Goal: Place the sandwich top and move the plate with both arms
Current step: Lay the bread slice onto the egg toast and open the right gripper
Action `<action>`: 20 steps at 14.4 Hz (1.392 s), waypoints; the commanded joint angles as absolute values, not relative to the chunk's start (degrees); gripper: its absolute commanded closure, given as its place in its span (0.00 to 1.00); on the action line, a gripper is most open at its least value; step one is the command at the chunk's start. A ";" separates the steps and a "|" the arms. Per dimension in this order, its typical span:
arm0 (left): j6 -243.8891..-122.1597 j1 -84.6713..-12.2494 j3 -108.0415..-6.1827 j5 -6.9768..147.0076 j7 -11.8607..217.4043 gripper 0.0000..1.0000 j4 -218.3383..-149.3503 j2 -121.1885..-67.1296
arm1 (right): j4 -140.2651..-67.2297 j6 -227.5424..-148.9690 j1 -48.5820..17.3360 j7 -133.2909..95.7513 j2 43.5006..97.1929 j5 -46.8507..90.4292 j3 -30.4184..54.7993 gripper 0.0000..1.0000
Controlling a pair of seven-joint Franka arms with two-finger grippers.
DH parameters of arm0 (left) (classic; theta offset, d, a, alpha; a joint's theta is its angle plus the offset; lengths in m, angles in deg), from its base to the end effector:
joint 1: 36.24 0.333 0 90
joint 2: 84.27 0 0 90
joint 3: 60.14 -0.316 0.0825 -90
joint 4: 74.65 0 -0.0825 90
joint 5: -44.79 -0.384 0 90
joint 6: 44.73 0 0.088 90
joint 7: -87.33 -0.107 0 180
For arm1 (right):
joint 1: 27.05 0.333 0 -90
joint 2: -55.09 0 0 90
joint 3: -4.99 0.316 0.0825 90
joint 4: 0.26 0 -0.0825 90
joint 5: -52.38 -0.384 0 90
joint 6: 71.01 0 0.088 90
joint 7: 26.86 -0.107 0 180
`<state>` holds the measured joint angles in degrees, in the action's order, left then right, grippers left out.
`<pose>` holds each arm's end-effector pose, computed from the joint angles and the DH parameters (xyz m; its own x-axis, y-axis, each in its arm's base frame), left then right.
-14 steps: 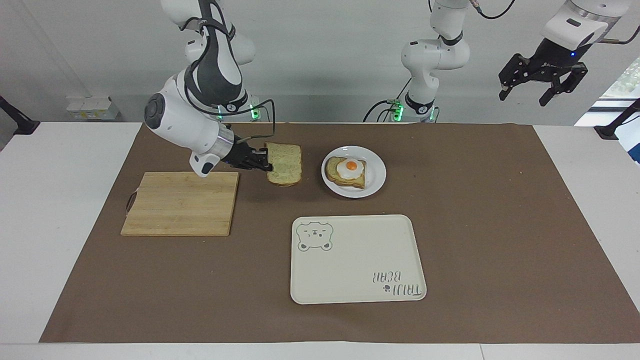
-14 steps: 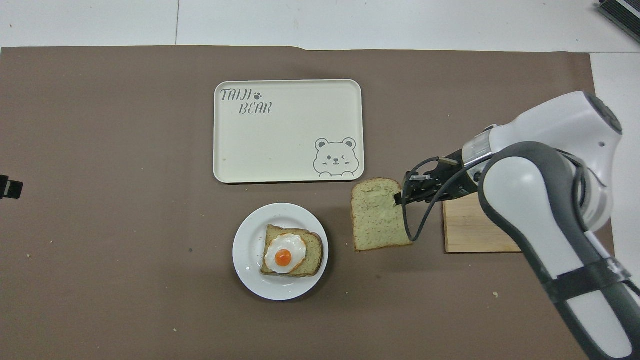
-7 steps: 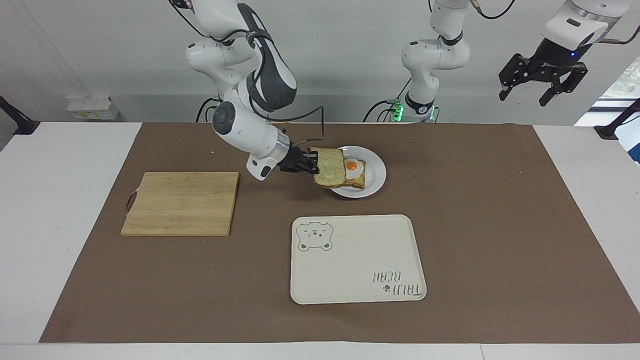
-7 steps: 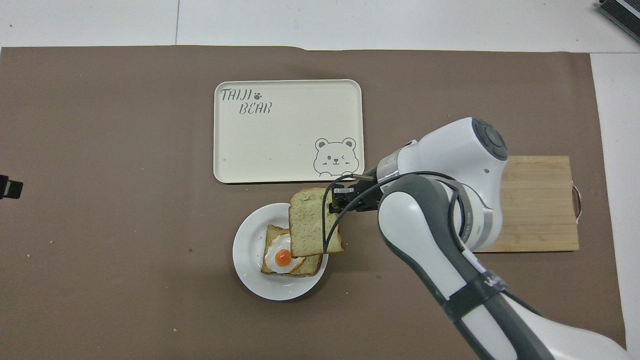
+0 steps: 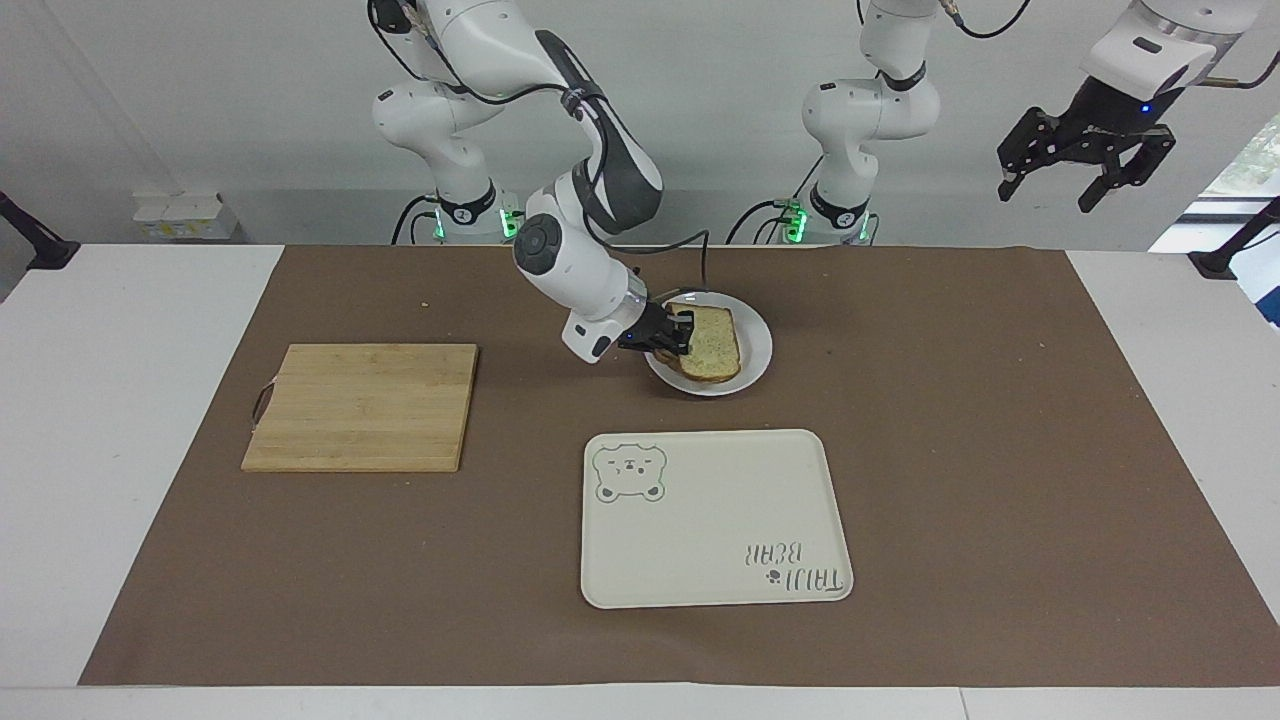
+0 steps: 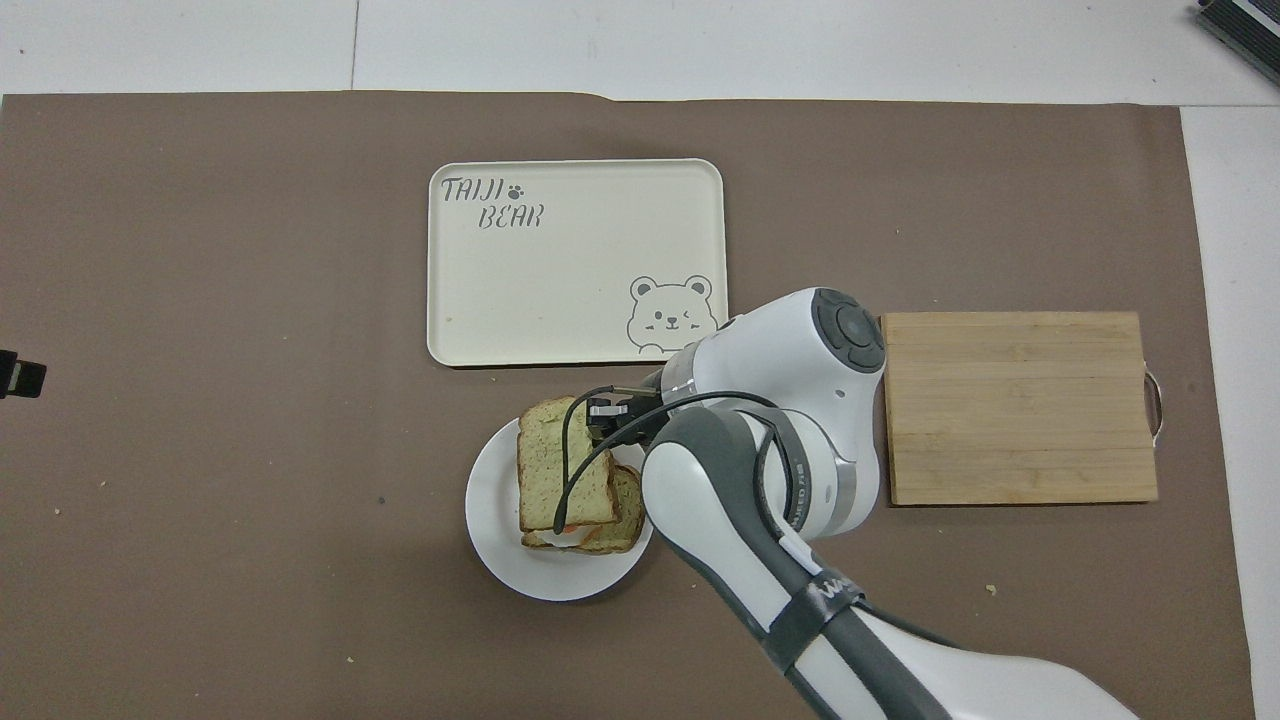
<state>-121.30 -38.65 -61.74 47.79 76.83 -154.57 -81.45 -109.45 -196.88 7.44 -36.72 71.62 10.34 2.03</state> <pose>0.5096 -0.0132 0.7112 0.9782 -0.2078 0.0008 -0.2076 -0.9768 0.0531 0.5174 0.3470 0.3557 0.9791 -0.0035 -0.2033 -0.1080 -0.8560 -0.5055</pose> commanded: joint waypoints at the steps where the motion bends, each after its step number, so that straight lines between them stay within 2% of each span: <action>1: -121.63 -38.27 -61.63 48.13 77.31 0.00 -156.30 -79.97 | -111.52 -199.68 9.42 -36.88 71.53 8.61 1.74 1.00; 11: -121.63 -38.27 -61.63 48.13 77.31 0.00 -156.30 -79.97 | -115.31 -200.38 9.87 -36.87 70.82 8.70 1.65 1.00; 12: -121.63 -38.27 -61.63 48.13 77.31 0.00 -156.38 -79.97 | -115.13 -200.47 9.78 -36.96 71.00 8.78 1.65 0.89; 13: -121.63 -38.27 -61.63 48.13 77.31 0.00 -156.38 -79.97 | -114.87 -200.47 9.43 -37.05 71.18 9.57 1.56 0.38; 14: -121.63 -38.27 -61.63 48.13 77.22 0.00 -156.30 -79.97 | -114.43 -200.65 9.43 -37.05 71.35 10.01 1.48 0.00; 20: -121.55 -38.27 -61.63 48.13 77.22 0.00 -156.30 -79.97 | -112.58 -201.70 7.24 -40.74 70.13 25.45 0.68 0.00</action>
<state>-121.30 -38.65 -61.74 47.79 76.83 -154.57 -81.45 -112.78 -201.69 8.98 -38.59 71.78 20.46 0.58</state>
